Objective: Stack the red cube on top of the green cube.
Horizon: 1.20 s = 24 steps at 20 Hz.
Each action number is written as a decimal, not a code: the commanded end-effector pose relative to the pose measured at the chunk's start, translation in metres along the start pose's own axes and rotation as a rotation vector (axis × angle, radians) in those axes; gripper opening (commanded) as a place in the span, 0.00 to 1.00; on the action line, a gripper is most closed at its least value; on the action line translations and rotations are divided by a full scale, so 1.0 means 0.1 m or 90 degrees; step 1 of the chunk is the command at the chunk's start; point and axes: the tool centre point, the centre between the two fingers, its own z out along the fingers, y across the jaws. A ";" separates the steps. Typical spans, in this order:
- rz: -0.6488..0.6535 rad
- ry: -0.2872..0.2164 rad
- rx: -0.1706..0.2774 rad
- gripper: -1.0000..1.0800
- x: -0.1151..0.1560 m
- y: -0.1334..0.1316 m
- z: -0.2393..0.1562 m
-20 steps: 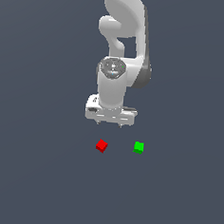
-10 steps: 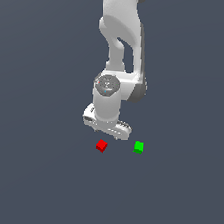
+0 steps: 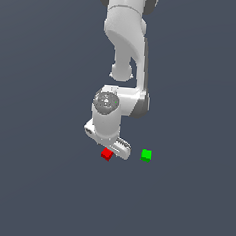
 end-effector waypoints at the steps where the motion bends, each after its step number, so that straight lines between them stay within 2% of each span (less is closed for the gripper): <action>1: 0.016 0.001 0.001 0.96 0.04 0.00 0.03; 11: 0.020 0.001 0.001 0.96 0.05 0.01 0.07; 24: 0.021 0.001 0.001 0.96 0.05 0.01 0.55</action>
